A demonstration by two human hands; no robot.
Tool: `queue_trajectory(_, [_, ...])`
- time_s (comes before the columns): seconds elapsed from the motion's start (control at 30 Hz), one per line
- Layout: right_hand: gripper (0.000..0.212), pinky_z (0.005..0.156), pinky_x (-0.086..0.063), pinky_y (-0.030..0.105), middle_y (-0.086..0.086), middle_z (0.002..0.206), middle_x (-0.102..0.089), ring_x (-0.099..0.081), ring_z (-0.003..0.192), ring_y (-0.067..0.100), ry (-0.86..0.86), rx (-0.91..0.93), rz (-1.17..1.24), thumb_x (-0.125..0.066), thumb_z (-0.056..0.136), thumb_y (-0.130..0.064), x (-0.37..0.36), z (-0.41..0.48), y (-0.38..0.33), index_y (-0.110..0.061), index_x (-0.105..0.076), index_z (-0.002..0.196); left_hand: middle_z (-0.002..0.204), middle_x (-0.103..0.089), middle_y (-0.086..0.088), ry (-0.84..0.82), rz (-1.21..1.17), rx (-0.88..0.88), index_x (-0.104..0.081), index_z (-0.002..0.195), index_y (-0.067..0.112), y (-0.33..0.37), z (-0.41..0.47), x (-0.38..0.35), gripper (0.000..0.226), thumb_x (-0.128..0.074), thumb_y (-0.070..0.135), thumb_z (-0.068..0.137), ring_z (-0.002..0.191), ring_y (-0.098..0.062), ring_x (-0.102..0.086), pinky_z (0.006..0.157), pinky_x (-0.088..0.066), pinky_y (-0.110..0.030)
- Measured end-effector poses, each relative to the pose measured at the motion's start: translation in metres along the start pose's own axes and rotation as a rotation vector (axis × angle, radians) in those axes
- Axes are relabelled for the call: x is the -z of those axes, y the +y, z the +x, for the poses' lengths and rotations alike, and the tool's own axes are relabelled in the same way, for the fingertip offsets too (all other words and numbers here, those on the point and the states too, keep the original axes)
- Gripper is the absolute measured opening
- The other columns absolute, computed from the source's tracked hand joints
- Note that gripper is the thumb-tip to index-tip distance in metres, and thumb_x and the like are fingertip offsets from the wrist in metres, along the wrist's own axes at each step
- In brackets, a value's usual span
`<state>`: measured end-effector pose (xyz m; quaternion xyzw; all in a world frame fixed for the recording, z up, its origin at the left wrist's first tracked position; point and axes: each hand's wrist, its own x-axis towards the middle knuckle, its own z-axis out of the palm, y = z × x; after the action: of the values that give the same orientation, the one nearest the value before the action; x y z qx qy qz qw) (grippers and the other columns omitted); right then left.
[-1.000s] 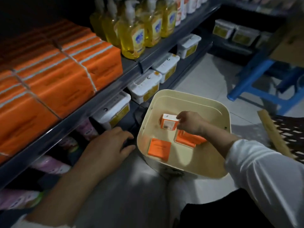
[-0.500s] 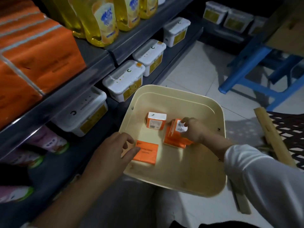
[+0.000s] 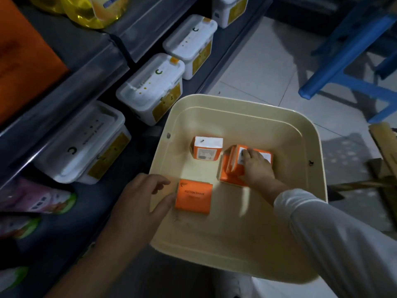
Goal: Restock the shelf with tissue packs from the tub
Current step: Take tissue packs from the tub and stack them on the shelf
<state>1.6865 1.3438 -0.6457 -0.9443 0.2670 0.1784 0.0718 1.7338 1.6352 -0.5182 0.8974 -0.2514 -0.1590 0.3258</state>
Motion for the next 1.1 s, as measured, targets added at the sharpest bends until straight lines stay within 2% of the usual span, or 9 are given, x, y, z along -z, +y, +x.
queue_trajectory(0.23, [0.057, 0.092, -0.04, 0.038, 0.013, 0.132, -0.041, -0.043, 0.121, 0.03, 0.056, 0.076, -0.211, -0.049, 0.088, -0.017, -0.011, -0.003, 0.003, -0.007, -0.026, 0.139, 0.098, -0.047, 0.024, -0.029, -0.018, 0.024, -0.054, 0.1, 0.036, 0.002, 0.005, -0.001, 0.021, -0.064, 0.033, 0.082, 0.097, 0.013, -0.043, 0.069, -0.035, -0.009])
queue_trajectory(0.4, [0.047, 0.086, -0.043, 0.037, 0.014, 0.126, -0.047, -0.052, 0.113, 0.035, 0.061, 0.103, -0.019, -0.053, 0.09, -0.03, 0.028, -0.015, -0.011, -0.009, -0.041, 0.13, 0.099, -0.045, 0.025, -0.027, -0.02, 0.01, -0.053, 0.103, 0.036, 0.005, 0.006, 0.002, 0.023, -0.064, 0.031, 0.083, 0.096, 0.012, -0.045, 0.071, -0.035, -0.009])
queue_trajectory(0.53, [0.038, 0.074, -0.041, 0.028, 0.01, 0.109, -0.062, -0.059, 0.095, 0.026, 0.123, 0.15, 0.446, -0.061, 0.082, -0.027, 0.07, -0.032, -0.034, -0.011, -0.057, 0.116, 0.102, -0.042, 0.027, -0.011, -0.05, 0.003, -0.05, 0.118, 0.036, 0.012, 0.007, 0.007, 0.041, -0.066, 0.033, 0.081, 0.097, 0.014, -0.044, 0.074, -0.036, -0.008])
queue_trajectory(0.63, [0.025, 0.061, -0.043, 0.024, 0.001, 0.076, -0.062, -0.055, 0.066, 0.012, -0.156, 0.216, 1.01, -0.057, 0.075, -0.014, 0.106, -0.049, -0.051, -0.011, -0.065, 0.098, 0.116, -0.041, 0.025, -0.006, -0.161, 0.044, -0.037, 0.131, 0.039, 0.019, 0.008, 0.012, 0.067, -0.07, 0.042, 0.073, 0.1, 0.013, -0.044, 0.077, -0.036, -0.009])
queue_trajectory(0.7, [0.021, 0.054, -0.045, 0.02, -0.001, 0.066, -0.058, -0.052, 0.056, 0.008, -0.374, 0.247, 1.357, -0.049, 0.077, -0.002, 0.125, -0.062, -0.062, -0.013, -0.063, 0.087, 0.127, -0.043, 0.022, -0.02, -0.309, 0.09, -0.032, 0.134, 0.04, 0.022, 0.01, 0.016, 0.082, -0.075, 0.053, 0.065, 0.11, 0.007, -0.045, 0.086, -0.039, -0.014])
queue_trajectory(0.8, [0.026, 0.068, -0.051, 0.023, 0.001, 0.077, -0.062, -0.058, 0.069, 0.012, -0.604, 0.39, 1.589, -0.048, 0.072, -0.001, 0.143, -0.079, -0.079, -0.014, -0.063, 0.089, 0.12, -0.06, 0.018, -0.04, -0.461, 0.116, -0.045, 0.127, 0.039, 0.027, 0.012, 0.022, 0.083, -0.07, 0.068, 0.053, 0.109, 0.0, -0.057, 0.089, -0.049, -0.032])
queue_trajectory(0.9, [0.029, 0.08, -0.053, 0.027, 0.003, 0.089, -0.063, -0.062, 0.082, 0.012, -0.662, 0.482, 1.648, -0.05, 0.074, -0.005, 0.145, -0.082, -0.089, -0.013, -0.061, 0.099, 0.093, -0.068, 0.025, 0.063, -0.501, 0.127, -0.056, 0.1, 0.041, 0.035, 0.01, 0.029, 0.053, -0.075, 0.064, 0.056, 0.085, 0.005, -0.065, 0.069, -0.05, -0.022])
queue_trajectory(1.03, [0.025, 0.093, -0.045, 0.031, -0.001, 0.105, -0.065, -0.059, 0.102, 0.012, -0.548, 0.273, 1.604, -0.057, 0.088, -0.015, 0.117, -0.057, -0.09, -0.018, -0.061, 0.113, 0.086, -0.07, 0.017, 0.244, -0.516, 0.165, -0.058, 0.097, 0.036, 0.034, 0.011, 0.043, 0.045, -0.079, 0.049, 0.059, 0.079, 0.004, -0.066, 0.068, -0.05, -0.024])
queue_trajectory(1.1, [0.014, 0.082, -0.044, 0.028, 0.002, 0.099, -0.062, -0.056, 0.095, 0.013, -0.393, 0.144, 1.377, -0.06, 0.089, -0.018, 0.085, -0.044, -0.088, -0.018, -0.062, 0.102, 0.089, -0.069, 0.016, 0.313, -0.54, 0.178, -0.057, 0.098, 0.039, 0.03, 0.011, 0.051, 0.043, -0.072, 0.048, 0.059, 0.08, 0.003, -0.066, 0.069, -0.05, -0.024])
